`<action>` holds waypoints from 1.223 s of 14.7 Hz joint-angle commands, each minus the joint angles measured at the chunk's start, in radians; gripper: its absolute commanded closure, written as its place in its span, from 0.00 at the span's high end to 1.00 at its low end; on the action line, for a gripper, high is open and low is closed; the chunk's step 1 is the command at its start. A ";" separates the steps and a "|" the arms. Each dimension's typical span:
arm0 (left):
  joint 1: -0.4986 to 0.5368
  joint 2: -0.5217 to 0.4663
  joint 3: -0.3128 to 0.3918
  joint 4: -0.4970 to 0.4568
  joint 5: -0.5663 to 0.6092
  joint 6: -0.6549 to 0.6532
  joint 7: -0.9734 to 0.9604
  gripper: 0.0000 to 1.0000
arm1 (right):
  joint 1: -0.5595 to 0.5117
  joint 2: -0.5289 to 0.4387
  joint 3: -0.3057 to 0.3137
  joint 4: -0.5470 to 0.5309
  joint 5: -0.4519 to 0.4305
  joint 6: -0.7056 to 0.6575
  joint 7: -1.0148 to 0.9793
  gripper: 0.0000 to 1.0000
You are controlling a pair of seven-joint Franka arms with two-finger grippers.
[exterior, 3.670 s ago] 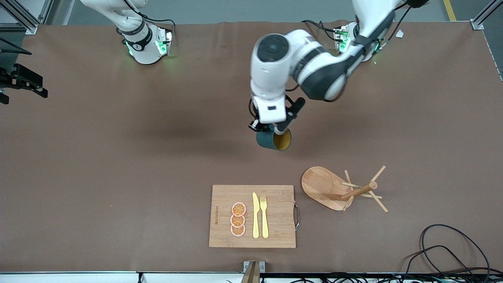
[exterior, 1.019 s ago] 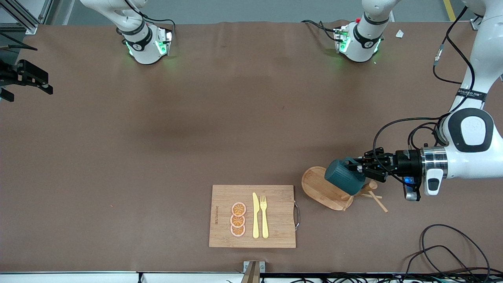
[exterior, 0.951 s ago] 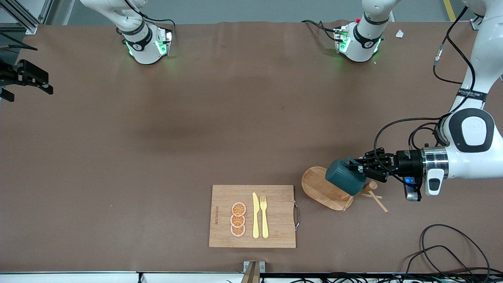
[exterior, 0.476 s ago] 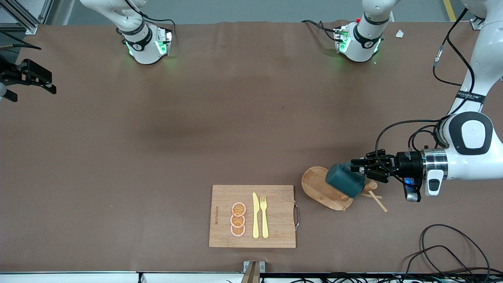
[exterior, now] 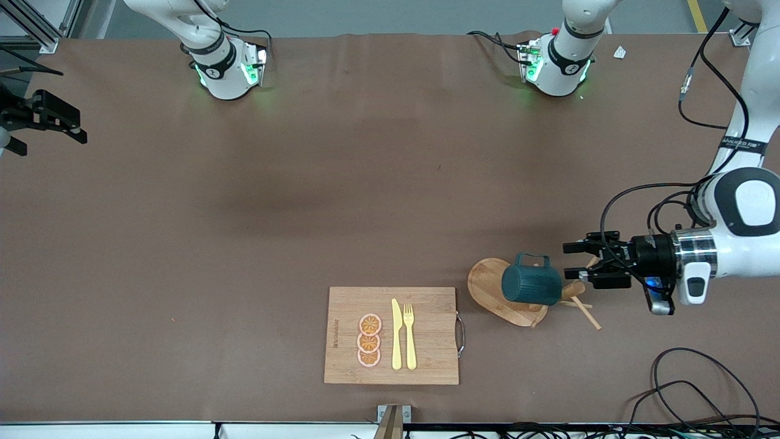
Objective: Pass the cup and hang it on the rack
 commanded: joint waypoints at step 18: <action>-0.001 -0.491 -0.149 0.160 0.840 -0.374 0.456 1.00 | -0.002 -0.011 -0.004 -0.001 -0.005 -0.012 0.011 1.00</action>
